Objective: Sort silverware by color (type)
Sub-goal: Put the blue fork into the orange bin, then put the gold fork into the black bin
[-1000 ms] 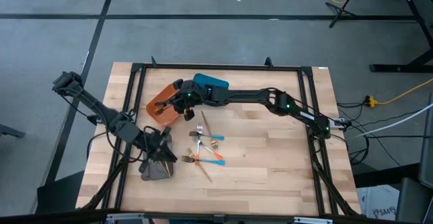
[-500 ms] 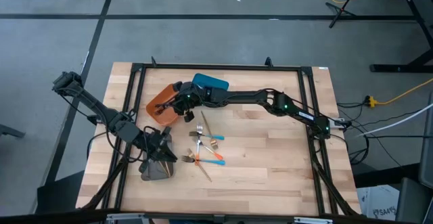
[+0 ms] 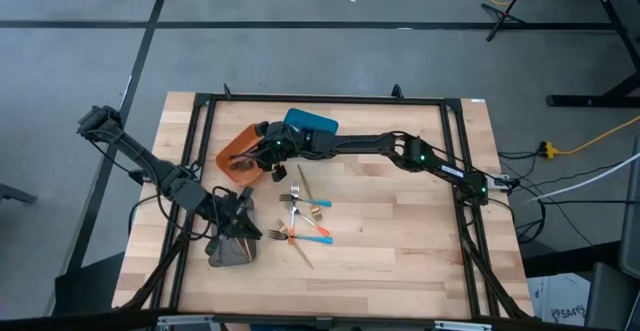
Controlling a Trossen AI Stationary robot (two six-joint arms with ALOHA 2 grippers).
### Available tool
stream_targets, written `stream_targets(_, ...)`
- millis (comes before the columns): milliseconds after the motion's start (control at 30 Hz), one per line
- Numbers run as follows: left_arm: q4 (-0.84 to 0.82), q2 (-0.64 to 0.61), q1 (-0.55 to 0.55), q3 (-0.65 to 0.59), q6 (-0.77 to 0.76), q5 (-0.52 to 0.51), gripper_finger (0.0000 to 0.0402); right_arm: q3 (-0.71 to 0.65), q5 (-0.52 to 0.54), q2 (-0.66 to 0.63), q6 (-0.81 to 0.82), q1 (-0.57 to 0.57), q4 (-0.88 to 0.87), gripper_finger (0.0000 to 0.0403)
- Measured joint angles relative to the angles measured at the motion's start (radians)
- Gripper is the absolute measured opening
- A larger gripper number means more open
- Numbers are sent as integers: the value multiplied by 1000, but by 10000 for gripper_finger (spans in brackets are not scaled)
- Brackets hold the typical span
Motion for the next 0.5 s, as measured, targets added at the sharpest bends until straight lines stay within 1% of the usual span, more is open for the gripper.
stream_targets(233, 0, 0, 0, 0, 0, 0, 30, 0, -8, 0, 0, 0, -1, 86)
stream_targets(500, 0, 0, 0, 0, 0, 0, 30, 0, -8, 0, 0, 0, -1, 92)
